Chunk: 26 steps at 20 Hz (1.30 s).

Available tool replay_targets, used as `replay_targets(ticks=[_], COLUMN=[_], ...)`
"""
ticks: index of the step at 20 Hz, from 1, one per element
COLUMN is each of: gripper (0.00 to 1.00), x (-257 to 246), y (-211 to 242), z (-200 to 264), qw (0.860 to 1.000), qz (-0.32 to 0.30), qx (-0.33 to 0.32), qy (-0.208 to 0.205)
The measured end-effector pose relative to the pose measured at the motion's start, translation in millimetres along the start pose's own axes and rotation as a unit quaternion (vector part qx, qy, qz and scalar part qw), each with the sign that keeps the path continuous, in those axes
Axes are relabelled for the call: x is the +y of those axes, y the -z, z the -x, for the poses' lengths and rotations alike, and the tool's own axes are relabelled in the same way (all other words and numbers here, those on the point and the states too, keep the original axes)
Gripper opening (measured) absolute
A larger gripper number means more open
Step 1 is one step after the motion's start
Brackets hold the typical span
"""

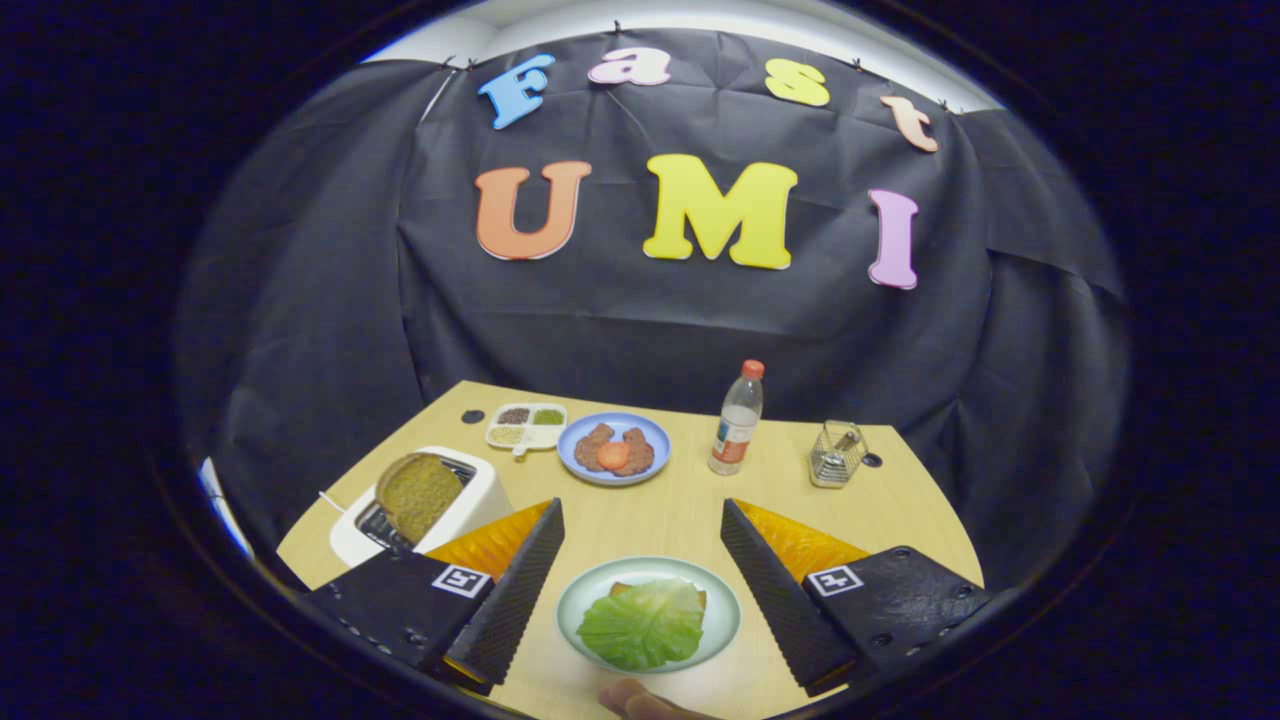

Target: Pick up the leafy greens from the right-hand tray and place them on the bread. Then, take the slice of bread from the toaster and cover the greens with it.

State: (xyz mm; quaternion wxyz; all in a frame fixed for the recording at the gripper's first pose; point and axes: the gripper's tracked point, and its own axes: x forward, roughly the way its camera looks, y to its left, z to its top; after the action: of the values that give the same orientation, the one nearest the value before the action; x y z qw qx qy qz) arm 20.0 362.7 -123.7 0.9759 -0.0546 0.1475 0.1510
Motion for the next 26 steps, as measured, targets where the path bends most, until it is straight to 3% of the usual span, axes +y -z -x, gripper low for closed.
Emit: replay_targets(ticks=[10, 18, 25, 26], gripper=[0.98, 0.98, 0.93, 0.89], x=[80.6, 180.7, 205.4, 203.6], y=[-43.8, -16.1, 29.3, 33.5], z=[8.8, -16.1, -59.5, -66.3], qw=[0.998, 0.999, 0.999, 0.999], qz=[0.006, 0.008, 0.027, 0.025], qx=[-0.043, -0.013, 0.030, 0.037], qy=[-0.037, -0.049, 0.002, 0.011])
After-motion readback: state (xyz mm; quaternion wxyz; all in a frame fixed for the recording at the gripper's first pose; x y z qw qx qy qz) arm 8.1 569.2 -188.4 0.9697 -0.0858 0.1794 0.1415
